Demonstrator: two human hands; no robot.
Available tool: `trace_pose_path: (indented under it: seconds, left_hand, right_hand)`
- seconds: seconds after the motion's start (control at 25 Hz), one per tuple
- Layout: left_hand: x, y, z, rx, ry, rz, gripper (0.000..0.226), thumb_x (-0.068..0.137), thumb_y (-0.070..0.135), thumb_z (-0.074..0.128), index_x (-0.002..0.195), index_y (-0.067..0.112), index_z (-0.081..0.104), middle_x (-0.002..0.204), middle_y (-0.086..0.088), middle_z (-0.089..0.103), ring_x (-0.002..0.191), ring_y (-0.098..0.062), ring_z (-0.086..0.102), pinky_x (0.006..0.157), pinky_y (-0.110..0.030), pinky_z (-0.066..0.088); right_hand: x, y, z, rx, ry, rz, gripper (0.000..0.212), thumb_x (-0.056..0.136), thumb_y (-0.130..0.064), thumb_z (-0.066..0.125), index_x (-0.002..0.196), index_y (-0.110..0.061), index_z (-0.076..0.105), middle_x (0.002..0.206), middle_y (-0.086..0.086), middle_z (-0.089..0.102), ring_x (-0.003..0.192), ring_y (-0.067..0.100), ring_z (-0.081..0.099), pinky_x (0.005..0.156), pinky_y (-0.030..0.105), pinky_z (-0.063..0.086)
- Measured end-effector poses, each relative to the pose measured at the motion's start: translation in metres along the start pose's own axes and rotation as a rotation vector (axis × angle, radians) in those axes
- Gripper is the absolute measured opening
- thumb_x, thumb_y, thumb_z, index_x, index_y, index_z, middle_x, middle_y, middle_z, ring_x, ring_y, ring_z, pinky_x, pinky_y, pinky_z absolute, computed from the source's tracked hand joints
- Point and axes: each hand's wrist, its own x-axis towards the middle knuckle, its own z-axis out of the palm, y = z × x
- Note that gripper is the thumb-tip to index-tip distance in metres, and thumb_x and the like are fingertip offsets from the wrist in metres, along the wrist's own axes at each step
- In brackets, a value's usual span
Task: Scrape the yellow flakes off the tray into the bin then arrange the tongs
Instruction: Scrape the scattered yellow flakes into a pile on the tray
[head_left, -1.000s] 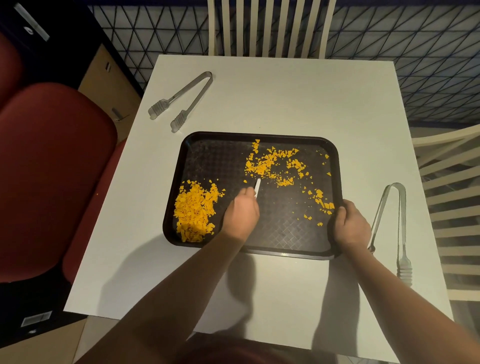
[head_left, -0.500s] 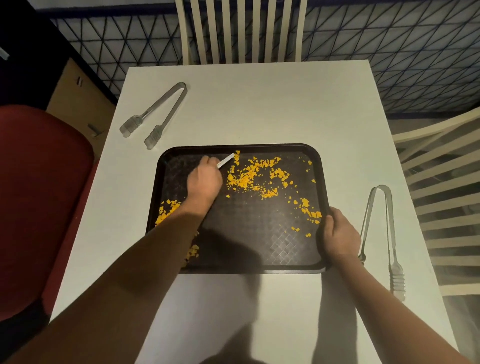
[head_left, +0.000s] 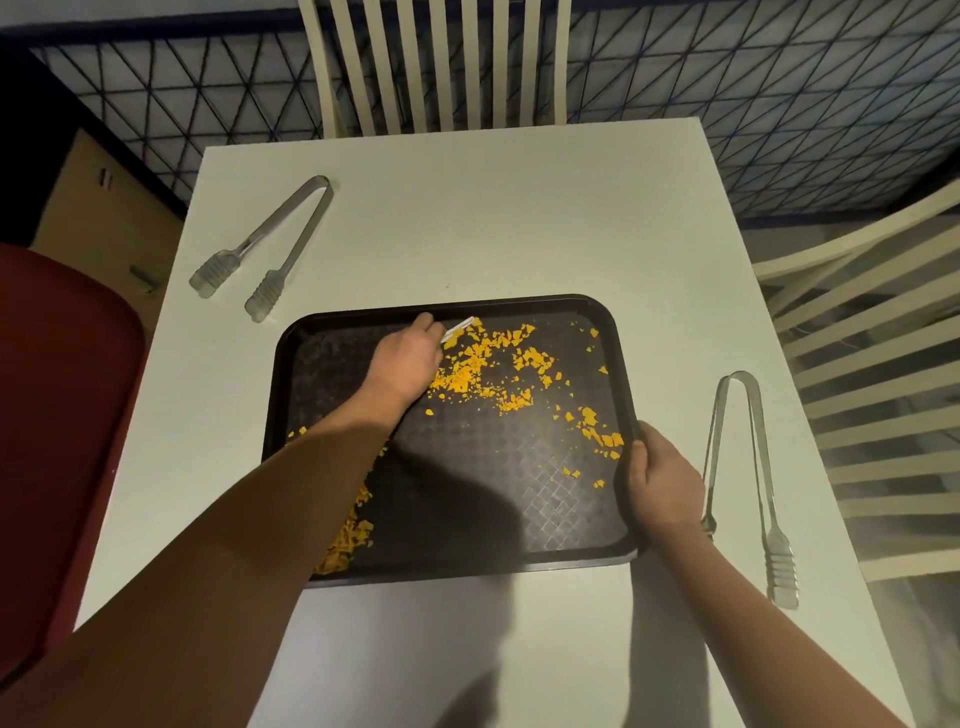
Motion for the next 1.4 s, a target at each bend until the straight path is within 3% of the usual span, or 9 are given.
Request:
trace_pose_path:
  seconds: [0.16, 0.36, 0.64, 0.8, 0.92, 1.08, 1.16, 1.24, 1.4]
  left_hand:
    - [-0.009, 0.008, -0.001, 0.094, -0.034, 0.197, 0.029, 0.094, 0.018, 0.042, 0.120, 0.008, 0.052, 0.117, -0.011, 0.052, 0.099, -0.032, 0.058, 0.075, -0.040, 0.047]
    - [-0.027, -0.016, -0.003, -0.035, 0.160, -0.031, 0.024, 0.096, 0.019, 0.041, 0.108, 0.003, 0.055, 0.100, -0.019, 0.058, 0.080, -0.040, 0.061, 0.065, -0.044, 0.048]
    - [-0.033, -0.034, 0.003, -0.036, 0.003, -0.127, 0.024, 0.095, 0.013, 0.040, 0.114, 0.003, 0.050, 0.111, -0.020, 0.051, 0.090, -0.044, 0.059, 0.074, -0.048, 0.048]
    - [-0.015, -0.005, 0.005, -0.173, 0.018, -0.092, 0.019, 0.095, 0.012, 0.041, 0.105, 0.000, 0.053, 0.104, -0.021, 0.053, 0.090, -0.042, 0.057, 0.076, -0.047, 0.047]
    - [-0.013, 0.014, 0.006, -0.244, -0.022, -0.026, 0.020, 0.096, 0.014, 0.041, 0.105, 0.002, 0.055, 0.102, -0.018, 0.055, 0.090, -0.038, 0.057, 0.078, -0.045, 0.048]
    - [-0.032, 0.026, 0.010, 0.002, -0.072, 0.172, 0.030, 0.093, 0.009, 0.044, 0.122, 0.011, 0.049, 0.111, -0.012, 0.053, 0.090, -0.036, 0.058, 0.073, -0.041, 0.047]
    - [-0.042, 0.016, 0.010, 0.010, 0.036, 0.105, 0.034, 0.093, 0.009, 0.045, 0.126, 0.010, 0.047, 0.110, -0.013, 0.053, 0.084, -0.035, 0.060, 0.067, -0.043, 0.047]
    - [-0.048, -0.002, 0.012, -0.067, 0.129, -0.077, 0.028, 0.095, 0.011, 0.043, 0.121, 0.005, 0.050, 0.108, -0.017, 0.053, 0.080, -0.040, 0.060, 0.066, -0.047, 0.048]
    - [-0.052, -0.030, 0.017, -0.189, 0.147, -0.332, 0.024, 0.095, 0.013, 0.042, 0.113, 0.002, 0.053, 0.110, -0.021, 0.052, 0.092, -0.044, 0.058, 0.078, -0.050, 0.046]
  right_hand:
    - [0.000, -0.001, -0.001, 0.012, 0.005, -0.006, 0.036, 0.086, -0.036, 0.026, 0.105, -0.028, 0.055, 0.086, 0.003, 0.066, 0.077, 0.033, 0.059, 0.062, 0.028, 0.034]
    - [0.000, -0.004, -0.003, 0.005, 0.006, -0.007, 0.039, 0.086, -0.035, 0.026, 0.108, -0.025, 0.056, 0.088, 0.005, 0.067, 0.079, 0.035, 0.060, 0.063, 0.029, 0.034]
    - [0.000, -0.004, -0.003, 0.013, -0.012, -0.004, 0.046, 0.084, -0.036, 0.023, 0.112, -0.022, 0.057, 0.091, 0.004, 0.066, 0.081, 0.034, 0.060, 0.064, 0.031, 0.038]
    - [0.000, -0.004, -0.003, -0.001, -0.020, -0.004, 0.037, 0.089, -0.031, 0.029, 0.111, -0.021, 0.056, 0.092, 0.005, 0.067, 0.081, 0.034, 0.059, 0.064, 0.031, 0.038]
    - [0.000, -0.005, -0.004, 0.004, -0.016, 0.005, 0.043, 0.086, -0.034, 0.025, 0.113, -0.022, 0.056, 0.092, 0.004, 0.067, 0.082, 0.034, 0.060, 0.065, 0.031, 0.039]
    - [0.000, -0.004, -0.003, 0.008, -0.010, 0.007, 0.045, 0.084, -0.036, 0.023, 0.112, -0.023, 0.056, 0.092, 0.004, 0.067, 0.083, 0.034, 0.060, 0.065, 0.030, 0.037]
    - [0.000, -0.004, -0.002, 0.011, -0.007, 0.009, 0.043, 0.085, -0.036, 0.023, 0.110, -0.023, 0.056, 0.090, 0.004, 0.067, 0.081, 0.034, 0.060, 0.064, 0.029, 0.035]
    - [0.000, -0.003, -0.001, 0.007, -0.006, 0.015, 0.043, 0.085, -0.036, 0.024, 0.111, -0.024, 0.056, 0.090, 0.003, 0.067, 0.081, 0.034, 0.060, 0.063, 0.029, 0.035]
    - [0.001, -0.002, 0.000, 0.001, 0.003, 0.015, 0.043, 0.085, -0.036, 0.023, 0.111, -0.024, 0.056, 0.089, 0.005, 0.067, 0.079, 0.034, 0.060, 0.062, 0.029, 0.034]
